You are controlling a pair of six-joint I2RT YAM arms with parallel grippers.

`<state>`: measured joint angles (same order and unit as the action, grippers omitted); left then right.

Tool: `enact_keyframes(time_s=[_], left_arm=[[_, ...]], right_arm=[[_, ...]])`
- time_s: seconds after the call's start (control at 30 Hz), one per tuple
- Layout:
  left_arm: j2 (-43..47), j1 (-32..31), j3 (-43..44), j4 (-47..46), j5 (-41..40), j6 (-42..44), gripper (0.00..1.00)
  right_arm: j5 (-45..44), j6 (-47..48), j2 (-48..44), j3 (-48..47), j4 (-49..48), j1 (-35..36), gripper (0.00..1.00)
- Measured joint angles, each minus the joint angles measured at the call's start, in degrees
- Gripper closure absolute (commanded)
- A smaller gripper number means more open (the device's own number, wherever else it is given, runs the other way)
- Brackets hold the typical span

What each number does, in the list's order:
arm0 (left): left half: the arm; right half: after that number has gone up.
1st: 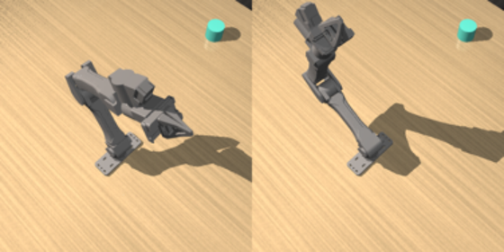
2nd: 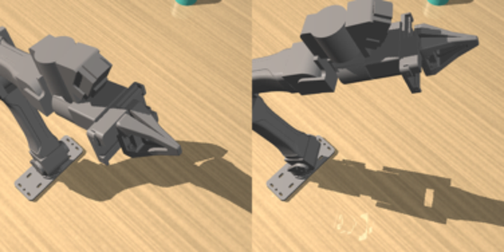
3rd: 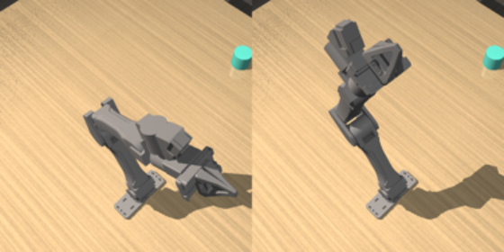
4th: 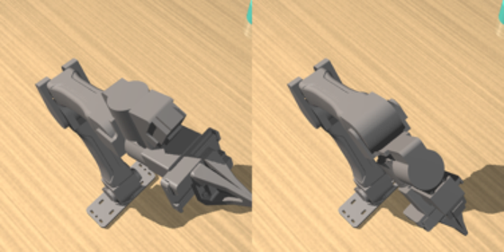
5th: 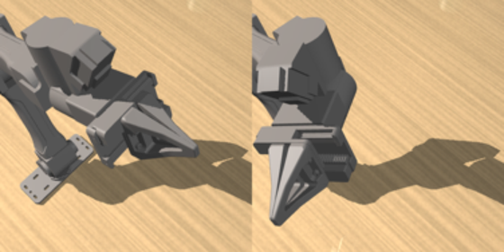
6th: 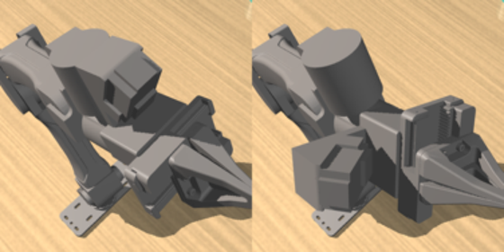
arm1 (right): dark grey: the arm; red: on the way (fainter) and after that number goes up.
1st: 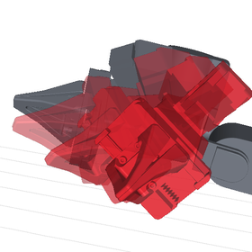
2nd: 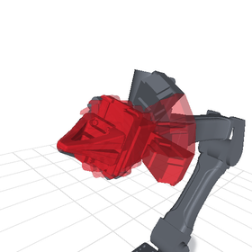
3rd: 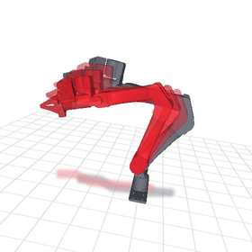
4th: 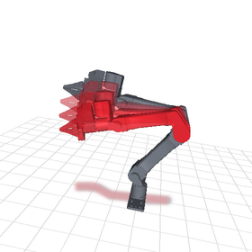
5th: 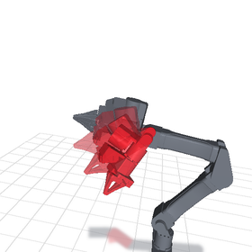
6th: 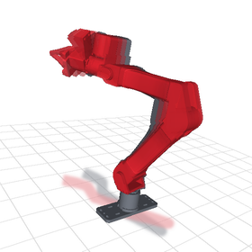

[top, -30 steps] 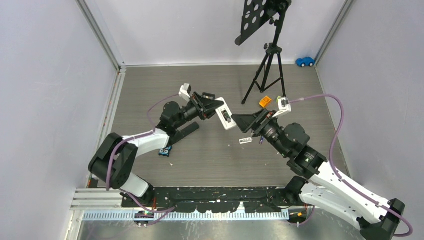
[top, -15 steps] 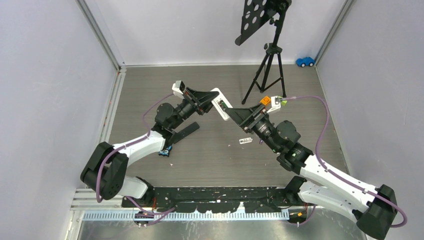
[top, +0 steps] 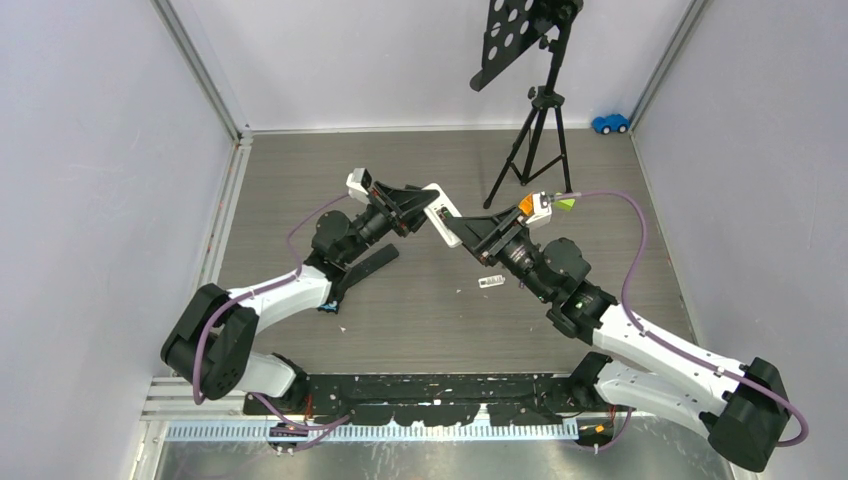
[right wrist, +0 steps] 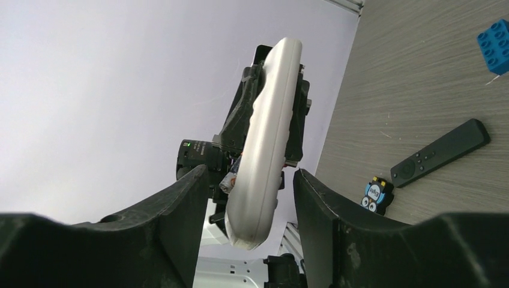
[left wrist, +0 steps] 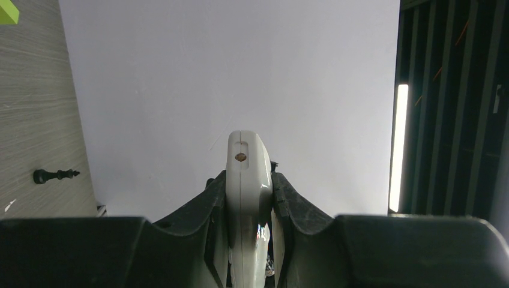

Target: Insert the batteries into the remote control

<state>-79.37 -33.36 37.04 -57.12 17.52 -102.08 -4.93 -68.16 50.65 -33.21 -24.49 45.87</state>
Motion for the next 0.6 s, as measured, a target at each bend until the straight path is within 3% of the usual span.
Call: enact_keyframes(time_s=[0.6], left_arm=[[0.0, 0.4, 0.1, 0.9, 0.5, 2.3, 1.0]], right_arm=[[1.3, -4.3, 3.8, -2.6, 4.2, -2.8, 0.67]])
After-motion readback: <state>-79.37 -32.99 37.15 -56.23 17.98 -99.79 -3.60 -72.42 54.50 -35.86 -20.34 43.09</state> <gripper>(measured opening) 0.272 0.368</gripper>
